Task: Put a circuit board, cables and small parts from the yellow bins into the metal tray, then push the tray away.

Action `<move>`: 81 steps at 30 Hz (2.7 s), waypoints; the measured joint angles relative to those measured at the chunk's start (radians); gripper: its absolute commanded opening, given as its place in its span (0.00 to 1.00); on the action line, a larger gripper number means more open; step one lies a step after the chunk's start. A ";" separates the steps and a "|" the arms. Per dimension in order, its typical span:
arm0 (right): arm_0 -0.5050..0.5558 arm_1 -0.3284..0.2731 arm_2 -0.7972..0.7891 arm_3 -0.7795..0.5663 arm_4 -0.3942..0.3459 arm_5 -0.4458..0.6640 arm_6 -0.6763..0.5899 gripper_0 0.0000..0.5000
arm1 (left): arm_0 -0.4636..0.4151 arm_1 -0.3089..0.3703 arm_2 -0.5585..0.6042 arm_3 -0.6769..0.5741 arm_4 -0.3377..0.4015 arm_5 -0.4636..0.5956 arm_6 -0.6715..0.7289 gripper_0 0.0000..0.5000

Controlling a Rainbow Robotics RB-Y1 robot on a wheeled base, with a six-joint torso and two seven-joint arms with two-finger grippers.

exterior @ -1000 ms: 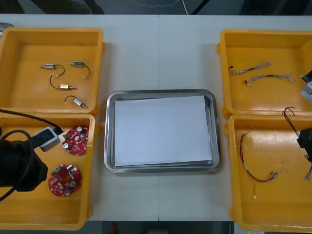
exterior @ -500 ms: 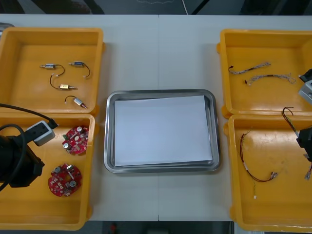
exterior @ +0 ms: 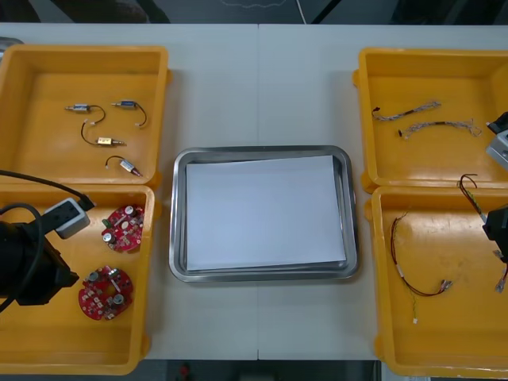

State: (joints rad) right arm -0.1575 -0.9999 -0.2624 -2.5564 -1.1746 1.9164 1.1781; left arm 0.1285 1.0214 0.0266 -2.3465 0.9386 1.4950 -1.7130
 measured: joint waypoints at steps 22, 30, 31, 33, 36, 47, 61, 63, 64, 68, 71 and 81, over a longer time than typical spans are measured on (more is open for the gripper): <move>-0.001 0.000 0.000 0.000 0.000 0.000 0.000 0.00 | -0.130 0.000 -0.257 0.180 -0.118 -0.137 0.000 1.00; -0.001 0.000 0.000 0.000 0.001 0.000 0.000 0.00 | -0.148 0.000 -0.320 0.216 -0.134 -0.178 0.000 1.00; -0.001 0.000 0.000 0.000 0.002 0.000 0.000 0.00 | -0.148 0.000 -0.325 0.219 -0.135 -0.181 0.000 1.00; -0.001 0.000 0.000 0.000 0.002 0.000 0.000 0.00 | -0.148 0.000 -0.336 0.226 -0.138 -0.192 0.000 1.00; -0.001 0.000 0.000 0.000 0.002 0.000 0.000 0.00 | -0.149 0.000 -0.353 0.241 -0.139 -0.209 0.000 1.00; -0.001 0.000 0.000 0.000 0.005 0.000 0.000 0.00 | -0.153 0.000 -0.371 0.253 -0.139 -0.221 0.000 0.00; -0.001 0.000 0.000 0.000 0.005 0.000 0.000 0.00 | -0.155 0.000 -0.307 0.183 -0.131 -0.094 0.000 0.00; -0.001 0.000 0.000 0.000 0.005 0.000 0.000 0.00 | -0.155 0.000 -0.280 0.154 -0.125 -0.057 0.000 0.00; -0.001 0.000 0.000 0.000 0.006 0.000 0.000 0.00 | -0.155 0.000 -0.266 0.140 -0.122 -0.038 0.000 0.00; -0.001 0.000 0.000 0.000 0.006 0.000 0.000 0.00 | -0.155 0.000 -0.214 0.069 -0.109 0.033 0.000 0.00; -0.002 0.000 0.000 0.000 0.006 0.000 0.000 0.00 | -0.155 0.000 -0.186 0.017 -0.101 0.063 0.000 0.00; -0.002 0.000 0.000 0.000 0.006 0.000 0.000 0.00 | -0.245 -0.020 -0.171 -0.023 -0.022 0.108 0.000 0.00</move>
State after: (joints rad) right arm -0.1592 -0.9999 -0.2621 -2.5569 -1.1687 1.9164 1.1781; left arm -0.1164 1.0014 -0.1446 -2.3690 0.9165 1.6029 -1.7129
